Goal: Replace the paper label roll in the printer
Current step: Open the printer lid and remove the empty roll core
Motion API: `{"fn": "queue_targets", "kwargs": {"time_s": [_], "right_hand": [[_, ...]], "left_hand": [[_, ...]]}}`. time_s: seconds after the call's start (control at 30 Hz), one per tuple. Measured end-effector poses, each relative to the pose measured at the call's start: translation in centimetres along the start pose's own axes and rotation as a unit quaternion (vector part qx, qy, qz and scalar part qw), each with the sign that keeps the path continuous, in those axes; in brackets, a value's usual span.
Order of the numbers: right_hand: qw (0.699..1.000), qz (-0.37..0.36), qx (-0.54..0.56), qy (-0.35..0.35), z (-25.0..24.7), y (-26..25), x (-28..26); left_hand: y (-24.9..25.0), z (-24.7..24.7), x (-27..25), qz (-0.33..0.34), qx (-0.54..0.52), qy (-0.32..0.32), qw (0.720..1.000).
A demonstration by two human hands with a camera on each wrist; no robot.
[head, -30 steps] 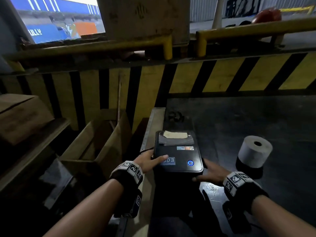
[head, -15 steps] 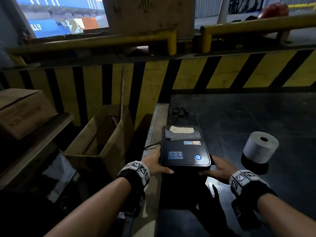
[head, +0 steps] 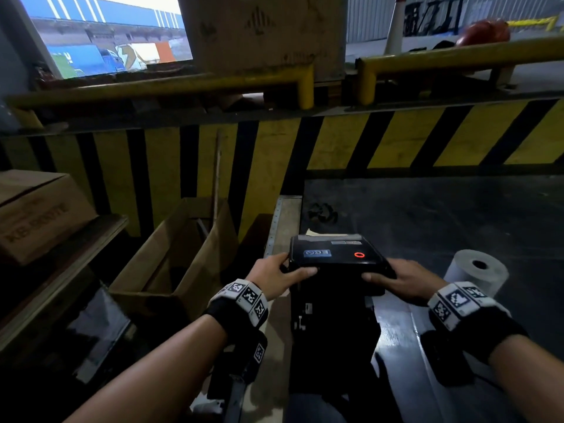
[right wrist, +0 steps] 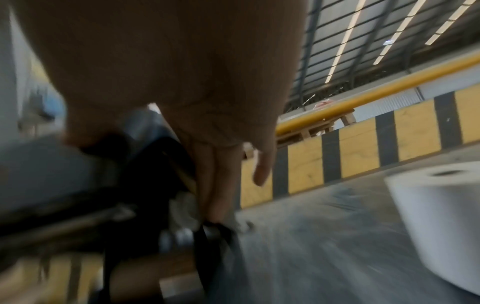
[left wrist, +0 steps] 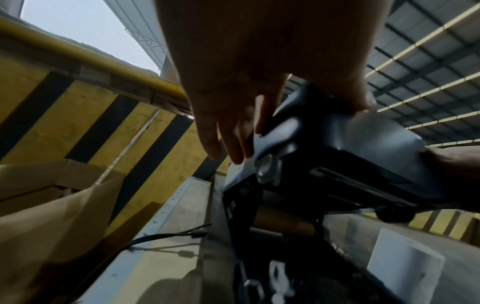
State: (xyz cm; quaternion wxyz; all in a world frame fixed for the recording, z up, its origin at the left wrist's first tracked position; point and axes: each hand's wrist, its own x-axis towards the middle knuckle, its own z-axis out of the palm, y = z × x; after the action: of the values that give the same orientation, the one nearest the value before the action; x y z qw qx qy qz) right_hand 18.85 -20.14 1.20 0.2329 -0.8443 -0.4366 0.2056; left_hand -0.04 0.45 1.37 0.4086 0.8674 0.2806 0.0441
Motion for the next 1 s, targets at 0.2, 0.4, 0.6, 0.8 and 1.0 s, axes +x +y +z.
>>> {"fn": "queue_targets", "kwargs": {"time_s": [0.2,0.4,0.6,0.8,1.0], "right_hand": [[0.996,0.040,0.005,0.081,-3.0,-1.5,4.8],[0.981,0.095,0.030,0.166,-4.2,-2.6,10.0],[0.976,0.118,0.047,0.174,-4.7,-2.6,12.9],[0.976,0.103,0.101,0.163,-4.6,-2.2,12.8],[0.973,0.084,0.147,0.159,-2.3,-0.4,8.0]], "left_hand": [[2.6,-0.8,4.0,0.013,-0.069,0.172,0.983],[4.1,-2.8,9.9,-0.050,-0.048,0.204,0.976],[4.0,-3.7,12.9,-0.066,-0.041,0.181,0.980],[3.7,-3.8,13.3,-0.073,-0.059,0.178,0.979],[1.4,-2.1,10.1,-0.046,-0.094,0.159,0.982]]}}
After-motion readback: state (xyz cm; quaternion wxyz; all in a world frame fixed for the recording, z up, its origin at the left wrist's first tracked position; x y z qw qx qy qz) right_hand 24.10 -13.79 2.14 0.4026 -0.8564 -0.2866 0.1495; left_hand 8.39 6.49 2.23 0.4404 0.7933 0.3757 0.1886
